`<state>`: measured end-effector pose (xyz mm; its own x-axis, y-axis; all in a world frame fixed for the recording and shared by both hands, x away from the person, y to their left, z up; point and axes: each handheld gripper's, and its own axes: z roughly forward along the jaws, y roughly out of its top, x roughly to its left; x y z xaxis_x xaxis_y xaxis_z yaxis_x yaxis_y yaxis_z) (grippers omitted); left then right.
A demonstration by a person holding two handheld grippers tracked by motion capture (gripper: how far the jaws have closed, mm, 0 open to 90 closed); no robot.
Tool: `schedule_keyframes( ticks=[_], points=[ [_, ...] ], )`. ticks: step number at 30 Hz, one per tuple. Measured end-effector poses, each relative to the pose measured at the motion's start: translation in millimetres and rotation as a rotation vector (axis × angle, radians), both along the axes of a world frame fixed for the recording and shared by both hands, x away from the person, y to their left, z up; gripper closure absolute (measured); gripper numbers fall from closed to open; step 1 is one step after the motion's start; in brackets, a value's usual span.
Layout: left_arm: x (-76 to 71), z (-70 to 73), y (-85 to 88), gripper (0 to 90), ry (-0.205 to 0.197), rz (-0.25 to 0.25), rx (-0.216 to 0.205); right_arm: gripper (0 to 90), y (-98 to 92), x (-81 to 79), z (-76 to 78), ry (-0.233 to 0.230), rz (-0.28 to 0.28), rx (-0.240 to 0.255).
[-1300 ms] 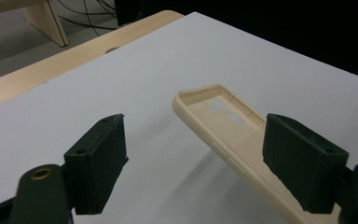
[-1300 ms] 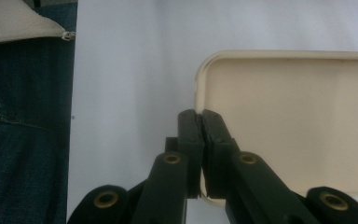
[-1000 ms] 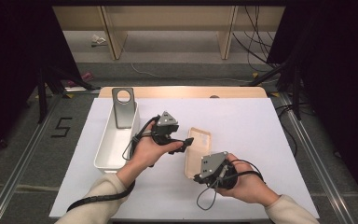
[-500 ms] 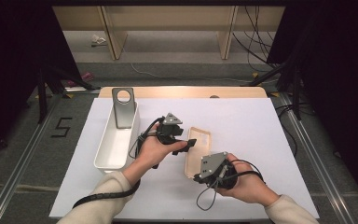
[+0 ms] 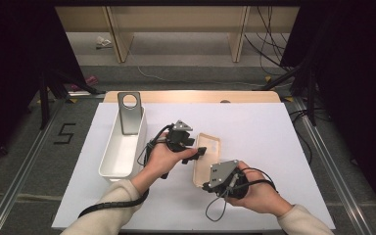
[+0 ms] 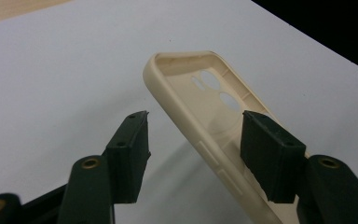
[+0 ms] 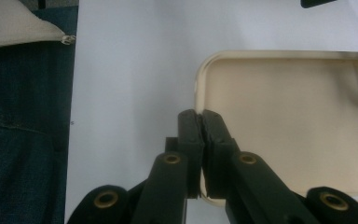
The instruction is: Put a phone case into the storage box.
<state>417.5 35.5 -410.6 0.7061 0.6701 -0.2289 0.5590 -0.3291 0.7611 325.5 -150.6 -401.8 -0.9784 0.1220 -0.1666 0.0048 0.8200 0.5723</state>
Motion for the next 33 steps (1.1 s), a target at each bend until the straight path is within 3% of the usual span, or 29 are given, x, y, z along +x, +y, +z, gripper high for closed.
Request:
schedule_keyframes(
  ticks=[9, 13, 14, 18, 21, 26, 33],
  points=[
    [2.0, -0.3, -0.6, 52.8, 0.032, 0.026, -0.030, 88.0, 0.8, -0.1, -0.8, -0.007, 0.011, -0.001],
    [2.7, 3.7, 1.4, 62.7, 0.022, 0.061, -0.075, 88.0, 1.3, -0.6, -2.1, 0.001, 0.015, -0.010],
    [3.4, 6.7, 3.3, 64.2, 0.032, 0.075, -0.112, 88.1, 1.4, -0.5, -3.7, 0.005, 0.019, -0.016],
    [1.6, 9.7, 3.3, 69.2, 0.023, 0.065, -0.112, 88.1, 2.4, -0.3, -4.6, 0.002, 0.021, -0.019],
    [-0.8, 13.0, 3.0, 72.5, 0.044, 0.083, -0.160, 88.2, 3.6, -0.3, -5.9, -0.003, 0.020, -0.031],
    [-4.3, 19.3, 1.8, 78.9, 0.044, 0.080, -0.213, 88.2, 3.0, 1.9, -9.3, 0.009, 0.016, -0.044],
    [-9.8, 25.3, -1.3, 82.7, 0.021, 0.066, -0.255, 87.8, 2.5, 4.5, -11.7, -0.006, 0.001, -0.054]
  ],
)
